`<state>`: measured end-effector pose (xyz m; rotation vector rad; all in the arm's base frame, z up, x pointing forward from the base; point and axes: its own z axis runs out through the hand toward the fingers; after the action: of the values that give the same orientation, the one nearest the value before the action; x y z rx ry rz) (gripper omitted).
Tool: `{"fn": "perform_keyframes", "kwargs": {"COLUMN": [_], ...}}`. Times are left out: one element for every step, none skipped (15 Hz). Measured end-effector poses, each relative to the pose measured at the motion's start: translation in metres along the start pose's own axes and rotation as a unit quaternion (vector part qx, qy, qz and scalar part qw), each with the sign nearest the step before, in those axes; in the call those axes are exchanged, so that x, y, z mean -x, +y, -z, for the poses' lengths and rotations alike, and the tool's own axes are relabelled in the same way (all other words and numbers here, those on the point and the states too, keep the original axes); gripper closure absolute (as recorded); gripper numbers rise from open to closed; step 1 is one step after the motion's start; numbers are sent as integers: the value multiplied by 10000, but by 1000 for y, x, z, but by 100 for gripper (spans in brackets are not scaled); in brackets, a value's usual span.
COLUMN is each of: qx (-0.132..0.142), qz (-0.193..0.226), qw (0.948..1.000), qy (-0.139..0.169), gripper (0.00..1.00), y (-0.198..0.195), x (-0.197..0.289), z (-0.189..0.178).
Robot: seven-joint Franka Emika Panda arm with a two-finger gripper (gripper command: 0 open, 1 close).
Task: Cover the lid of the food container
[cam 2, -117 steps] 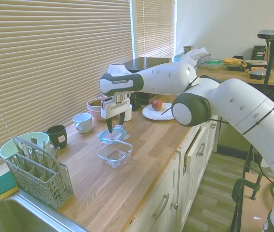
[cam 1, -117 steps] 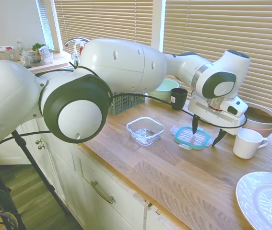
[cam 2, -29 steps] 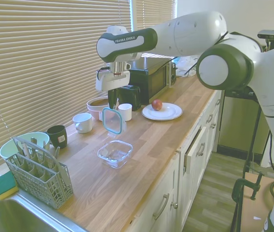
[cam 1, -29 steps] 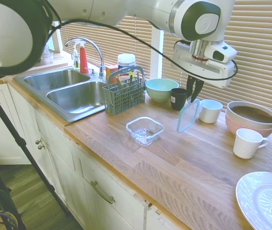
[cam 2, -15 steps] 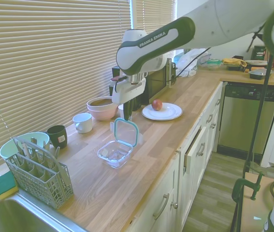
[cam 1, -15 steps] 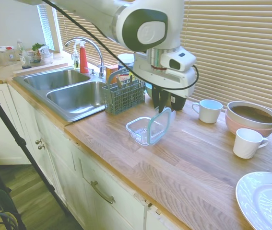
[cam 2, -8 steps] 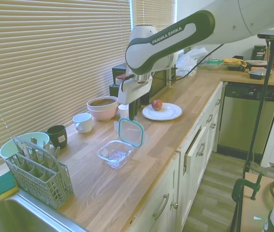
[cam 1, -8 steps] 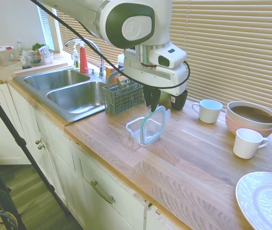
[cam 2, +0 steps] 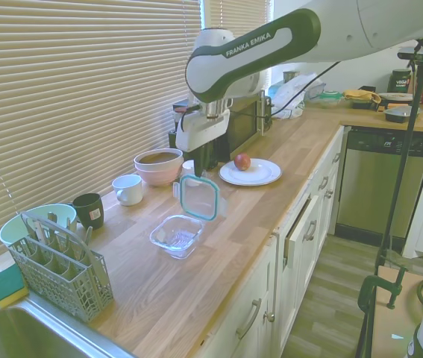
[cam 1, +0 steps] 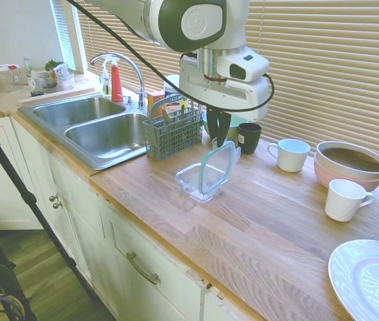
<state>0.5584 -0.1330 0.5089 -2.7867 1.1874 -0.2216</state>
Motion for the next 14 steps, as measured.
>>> {"fn": "perform_keyframes", "kwargs": {"qx": [14, 29, 37, 50, 63, 79, 86, 91, 100, 112, 131, 145, 159, 179], "qz": [-13, -28, -44, -55, -66, -76, -78, -74, -66, -55, -43, -30, -16, -3], "qw": [10000, 10000, 10000, 10000, 10000, 9999, 9999, 9999, 9999, 9999, 9999, 9999, 9999, 9998], "qy": [-7, -16, -13, -19, -27, -38, -37, -32, -29, -17, -8, -4, -8, -19], "gripper": [100, 100, 100, 100, 100, 100, 100, 100, 100, 100, 100, 100, 100, 100], "y": [-1, -1, -1, -1, -1, -1, -2, -4, -5, -7, -8, -9, -10, -11], "x": [-4, -8, -11, -14, -17, -20, -23, -26, -28, -30, -31, -32, -32, -31], "z": [0, -1, -2, -3, -4, -4, -4, -4, -5, -6, -6, -7, -8, -11]}}
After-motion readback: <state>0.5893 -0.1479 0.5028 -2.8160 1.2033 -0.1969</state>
